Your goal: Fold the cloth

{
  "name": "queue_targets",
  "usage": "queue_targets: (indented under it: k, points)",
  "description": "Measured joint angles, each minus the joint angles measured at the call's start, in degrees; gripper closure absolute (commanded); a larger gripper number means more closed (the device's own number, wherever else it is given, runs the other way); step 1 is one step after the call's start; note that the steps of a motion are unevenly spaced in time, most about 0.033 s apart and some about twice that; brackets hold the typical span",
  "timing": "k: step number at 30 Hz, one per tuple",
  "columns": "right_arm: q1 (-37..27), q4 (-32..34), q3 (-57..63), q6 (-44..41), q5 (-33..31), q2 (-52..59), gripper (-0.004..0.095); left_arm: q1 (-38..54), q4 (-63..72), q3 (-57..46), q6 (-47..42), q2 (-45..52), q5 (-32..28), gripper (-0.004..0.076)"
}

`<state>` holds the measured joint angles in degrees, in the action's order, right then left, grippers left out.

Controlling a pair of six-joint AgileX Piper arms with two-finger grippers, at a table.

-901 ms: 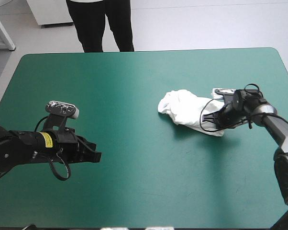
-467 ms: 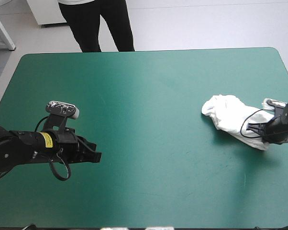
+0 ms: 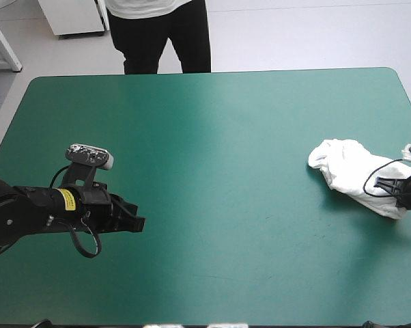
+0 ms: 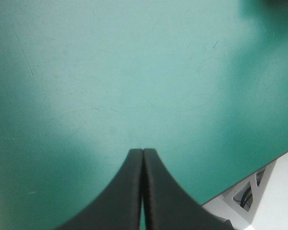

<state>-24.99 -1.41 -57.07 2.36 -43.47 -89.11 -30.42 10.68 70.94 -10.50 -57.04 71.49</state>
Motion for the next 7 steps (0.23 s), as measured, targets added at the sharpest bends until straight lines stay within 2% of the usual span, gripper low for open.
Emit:
queue_targets:
  k: [1,4,7]
  points:
    - [-0.1,-0.1,0.1,0.2,0.0,0.0,0.0758,0.0,0.0,0.0,0.0,0.0,0.0,0.0734]
    - [-0.1,-0.1,0.1,0.4,-0.1,0.1,0.0496,0.0,0.0,0.0,0.0,0.0,0.0,0.0734]
    - [-0.1,-0.1,0.1,0.4,-0.7,0.1,0.0281,0.0,0.0,0.0,0.0,0.0,0.0,0.0734]
